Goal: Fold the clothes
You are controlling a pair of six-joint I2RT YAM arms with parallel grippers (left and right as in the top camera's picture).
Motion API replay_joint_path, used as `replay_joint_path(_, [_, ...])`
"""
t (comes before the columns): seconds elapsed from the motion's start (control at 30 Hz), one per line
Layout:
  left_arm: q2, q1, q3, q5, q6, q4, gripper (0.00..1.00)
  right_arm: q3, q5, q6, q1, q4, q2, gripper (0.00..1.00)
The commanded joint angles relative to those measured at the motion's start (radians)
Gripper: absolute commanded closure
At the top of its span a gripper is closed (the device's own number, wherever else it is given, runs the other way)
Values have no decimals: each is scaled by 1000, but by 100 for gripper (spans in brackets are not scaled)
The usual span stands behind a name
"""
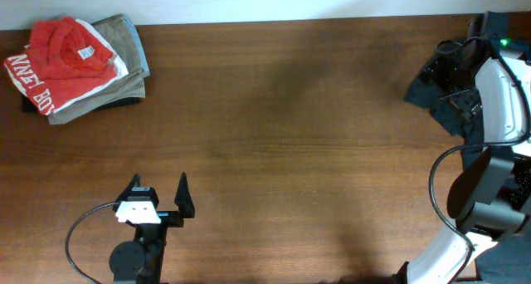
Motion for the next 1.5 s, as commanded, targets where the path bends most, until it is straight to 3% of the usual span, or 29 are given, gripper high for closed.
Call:
replay_joint_path(0.0, [-7,4,-6,-9,51,-4,1,7,12,9,-1,0,-3,1])
replay_joint_path(0.93, [-7,4,-6,-10,51,-4,1,7,13,9,39,0,-11,1])
replay_joint_path(1.47, [-7,4,-6,-10,51,-4,1,7,13,9,283,0,-481,1])
